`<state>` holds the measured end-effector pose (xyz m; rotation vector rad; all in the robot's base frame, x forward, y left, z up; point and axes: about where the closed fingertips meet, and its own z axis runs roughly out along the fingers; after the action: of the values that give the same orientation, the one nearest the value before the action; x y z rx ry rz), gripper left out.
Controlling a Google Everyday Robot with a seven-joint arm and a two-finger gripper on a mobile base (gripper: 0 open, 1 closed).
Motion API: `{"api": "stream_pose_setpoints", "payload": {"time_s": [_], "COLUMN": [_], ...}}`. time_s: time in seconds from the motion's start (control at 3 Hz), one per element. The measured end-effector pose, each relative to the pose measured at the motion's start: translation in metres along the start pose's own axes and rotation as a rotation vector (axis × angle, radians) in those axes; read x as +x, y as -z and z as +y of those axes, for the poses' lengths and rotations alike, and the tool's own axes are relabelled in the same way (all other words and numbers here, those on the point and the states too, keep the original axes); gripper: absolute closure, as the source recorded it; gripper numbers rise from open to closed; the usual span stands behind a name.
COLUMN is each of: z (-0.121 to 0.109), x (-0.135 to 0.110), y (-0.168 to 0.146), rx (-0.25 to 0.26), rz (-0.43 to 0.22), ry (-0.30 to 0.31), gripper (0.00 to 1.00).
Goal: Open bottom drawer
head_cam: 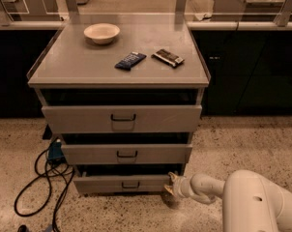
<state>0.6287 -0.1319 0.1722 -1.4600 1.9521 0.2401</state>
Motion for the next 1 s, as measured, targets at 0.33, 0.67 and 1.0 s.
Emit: {"api": "stream_pose_setpoints", "payload": {"time_s": [0.33, 0.67, 1.0], "z": [-0.002, -0.0038, -0.0045], "x": [-0.0031, -0.0065, -0.0071], "y": [0.0057, 0.0106, 0.0126], "rx": [0.0, 0.0, 0.0], "rz": [0.0, 0.0, 0.0], "ry": [0.0, 0.0, 0.0], "gripper": [1.0, 1.0, 1.0]}}
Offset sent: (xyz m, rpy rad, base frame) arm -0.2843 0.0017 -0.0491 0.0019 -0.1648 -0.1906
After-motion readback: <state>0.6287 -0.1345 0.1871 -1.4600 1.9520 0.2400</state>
